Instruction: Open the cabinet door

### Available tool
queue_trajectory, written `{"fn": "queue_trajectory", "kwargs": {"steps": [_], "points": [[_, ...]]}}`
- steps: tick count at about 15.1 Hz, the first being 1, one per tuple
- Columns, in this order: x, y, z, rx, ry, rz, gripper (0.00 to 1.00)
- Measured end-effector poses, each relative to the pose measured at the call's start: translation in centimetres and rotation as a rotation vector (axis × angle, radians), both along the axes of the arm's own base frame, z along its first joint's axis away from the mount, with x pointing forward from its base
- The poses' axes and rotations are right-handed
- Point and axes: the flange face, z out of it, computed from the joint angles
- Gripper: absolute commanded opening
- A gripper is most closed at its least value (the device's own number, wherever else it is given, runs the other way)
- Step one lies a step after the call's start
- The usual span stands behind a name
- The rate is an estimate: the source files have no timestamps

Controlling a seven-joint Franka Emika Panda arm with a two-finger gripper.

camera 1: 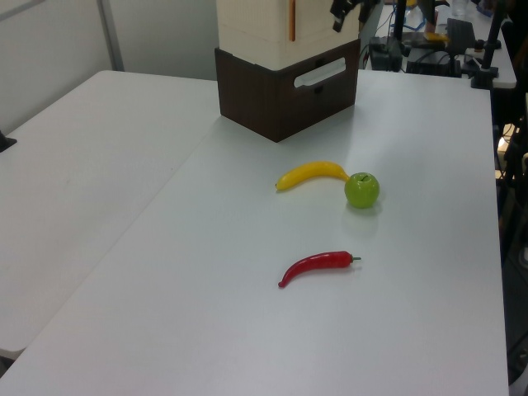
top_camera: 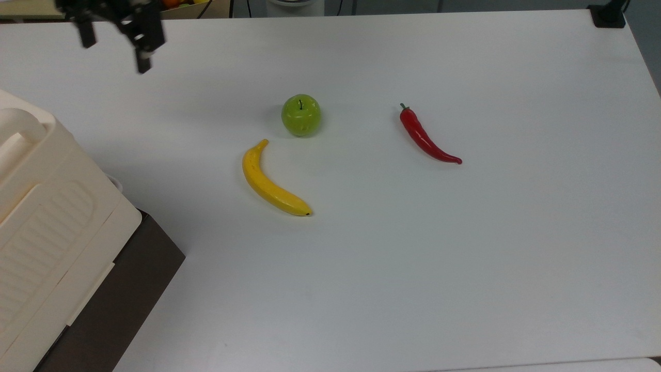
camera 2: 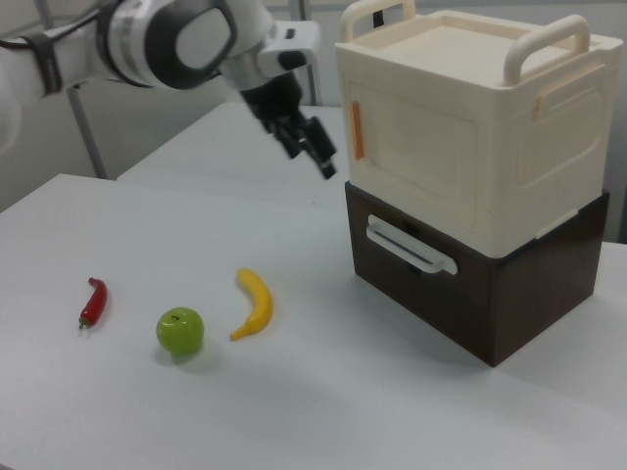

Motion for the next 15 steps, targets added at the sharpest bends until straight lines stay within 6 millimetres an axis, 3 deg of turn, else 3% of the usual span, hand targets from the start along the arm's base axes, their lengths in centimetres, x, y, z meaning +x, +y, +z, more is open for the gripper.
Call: {"fn": "queue_trajectory", "kwargs": {"steps": [3,6,14,15], "points": [[2.1,-1.7,-0.7,-0.05,-0.088,-0.031,1.0],[4.1,-1.6,-1.7,-0.064,-0.181,-0.057,1.0],[7.7,1.8,-3.7,-0.144,-0.306,-0.083,0.99],[8.0,2.4,-3.6,-0.152,-0.314,-0.091,0.92]]}}
